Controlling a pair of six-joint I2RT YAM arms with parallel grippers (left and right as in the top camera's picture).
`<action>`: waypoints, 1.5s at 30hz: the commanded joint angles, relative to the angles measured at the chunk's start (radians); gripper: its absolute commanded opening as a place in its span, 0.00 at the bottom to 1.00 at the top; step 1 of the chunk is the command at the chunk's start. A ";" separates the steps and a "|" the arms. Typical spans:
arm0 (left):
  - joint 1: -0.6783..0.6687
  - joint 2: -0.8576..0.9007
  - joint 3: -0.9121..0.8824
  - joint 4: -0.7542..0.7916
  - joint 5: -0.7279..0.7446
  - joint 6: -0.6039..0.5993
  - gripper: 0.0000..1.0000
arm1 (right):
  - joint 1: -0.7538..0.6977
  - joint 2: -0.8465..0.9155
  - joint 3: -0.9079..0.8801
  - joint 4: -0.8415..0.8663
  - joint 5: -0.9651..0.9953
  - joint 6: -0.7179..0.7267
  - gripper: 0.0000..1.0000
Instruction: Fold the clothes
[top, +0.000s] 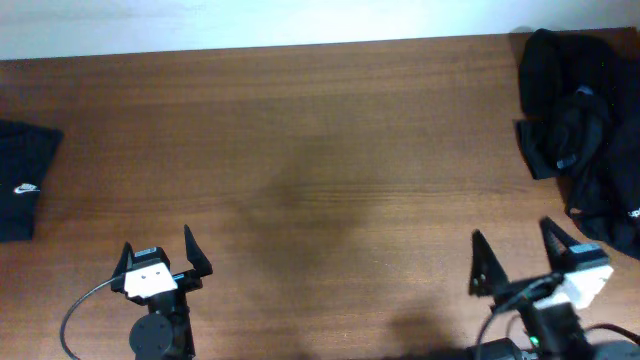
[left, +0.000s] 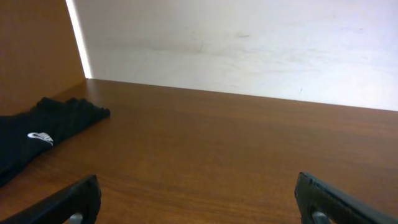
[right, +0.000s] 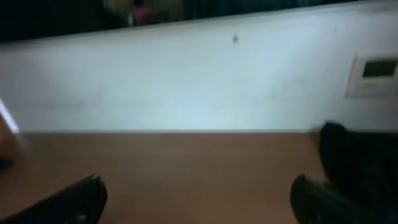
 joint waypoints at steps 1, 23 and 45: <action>-0.005 -0.009 -0.008 0.005 -0.010 -0.006 0.99 | 0.007 -0.074 -0.161 0.149 0.015 0.002 0.99; -0.005 -0.009 -0.008 0.005 -0.010 -0.006 0.99 | -0.100 -0.164 -0.680 0.716 -0.020 0.006 0.98; -0.005 -0.009 -0.008 0.005 -0.010 -0.006 0.99 | -0.152 -0.164 -0.758 0.546 -0.019 -0.006 0.99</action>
